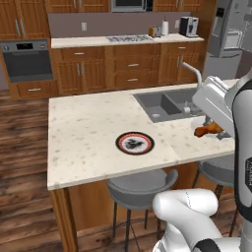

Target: Transport the chicken drumstick and lime to the fridge. Place the chicken drumstick on the rack containing meat and place the lime on the rack containing the vegetable, ensuring meats and vegetables are on different racks.

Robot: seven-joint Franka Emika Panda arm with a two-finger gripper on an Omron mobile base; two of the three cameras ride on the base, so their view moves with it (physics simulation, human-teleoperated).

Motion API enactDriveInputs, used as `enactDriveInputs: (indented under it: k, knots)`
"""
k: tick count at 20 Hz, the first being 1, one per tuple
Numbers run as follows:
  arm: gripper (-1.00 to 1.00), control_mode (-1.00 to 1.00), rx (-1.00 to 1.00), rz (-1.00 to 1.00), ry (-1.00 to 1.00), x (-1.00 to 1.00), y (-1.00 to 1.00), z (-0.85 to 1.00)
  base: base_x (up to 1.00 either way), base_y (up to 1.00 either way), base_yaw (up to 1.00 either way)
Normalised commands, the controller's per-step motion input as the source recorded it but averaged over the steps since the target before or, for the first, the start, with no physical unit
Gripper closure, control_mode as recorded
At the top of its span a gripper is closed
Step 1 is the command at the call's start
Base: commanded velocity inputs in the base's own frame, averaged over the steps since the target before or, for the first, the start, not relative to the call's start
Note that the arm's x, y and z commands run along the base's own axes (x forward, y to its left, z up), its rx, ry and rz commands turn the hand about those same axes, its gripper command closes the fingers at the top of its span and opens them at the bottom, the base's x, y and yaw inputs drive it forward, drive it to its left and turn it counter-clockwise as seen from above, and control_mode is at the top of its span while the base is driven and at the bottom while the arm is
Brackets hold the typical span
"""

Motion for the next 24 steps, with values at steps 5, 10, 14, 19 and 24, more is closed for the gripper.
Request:
enactDriveInputs:
  k: [5,10,14,19,24]
  knots:
    - [1.00,1.00,0.00,0.00,0.00,0.00,0.00,0.00,-0.44,-1.00,-0.16]
    - [1.00,1.00,0.00,0.00,0.00,0.00,0.00,0.00,0.05,-1.00,-0.05]
    - [1.00,1.00,0.00,0.00,0.00,0.00,0.00,0.00,0.18,-1.00,0.00]
    - [1.00,1.00,0.00,0.00,0.00,0.00,0.00,0.00,0.07,-1.00,0.00]
    - [1.00,1.00,0.00,0.00,0.00,0.00,0.00,0.00,0.00,-1.00,-0.03]
